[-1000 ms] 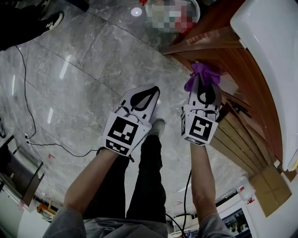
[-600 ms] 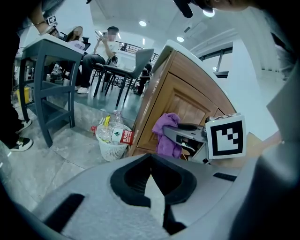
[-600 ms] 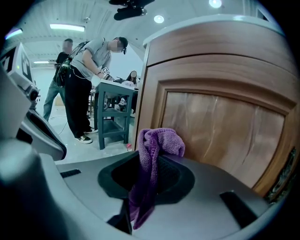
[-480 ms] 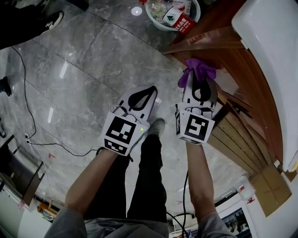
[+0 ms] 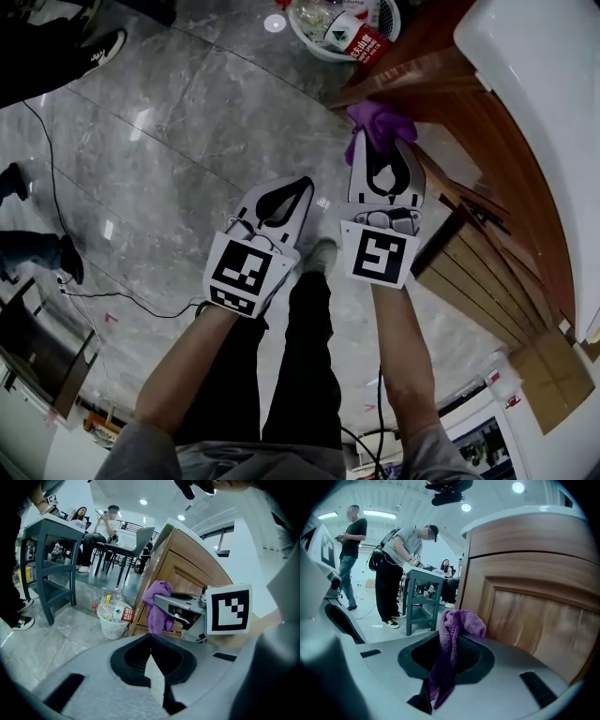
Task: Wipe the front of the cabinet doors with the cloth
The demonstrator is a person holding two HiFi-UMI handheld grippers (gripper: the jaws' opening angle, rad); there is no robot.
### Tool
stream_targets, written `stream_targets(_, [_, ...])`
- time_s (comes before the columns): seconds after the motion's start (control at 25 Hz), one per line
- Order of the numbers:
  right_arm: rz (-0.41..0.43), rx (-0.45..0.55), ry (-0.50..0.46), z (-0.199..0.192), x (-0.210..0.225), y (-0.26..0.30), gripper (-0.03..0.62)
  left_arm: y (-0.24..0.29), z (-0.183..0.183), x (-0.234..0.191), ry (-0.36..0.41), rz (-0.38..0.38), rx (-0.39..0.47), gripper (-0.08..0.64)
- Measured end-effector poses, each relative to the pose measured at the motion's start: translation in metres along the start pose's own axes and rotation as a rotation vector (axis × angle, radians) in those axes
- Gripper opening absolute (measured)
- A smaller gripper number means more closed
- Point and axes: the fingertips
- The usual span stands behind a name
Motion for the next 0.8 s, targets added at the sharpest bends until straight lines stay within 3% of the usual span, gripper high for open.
stream_targets(0.44, [0.034,0.034,0.016,0.011,-0.012,-0.011,0.081,-0.011,0.008,-0.005,0.010,0.027,0.014,0.009])
stream_targets(0.8, [-0.049,0.041,0.034,0.010,0.023,-0.074,0.081,-0.011,0.022,0.036,0.042,-0.010,0.025,0.009])
Point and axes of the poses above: the fingertips, and each gripper's own axes: y forward along the fingers, x to its right, z out of its top, and after that the axes turned 11 degrees about y, right-handed
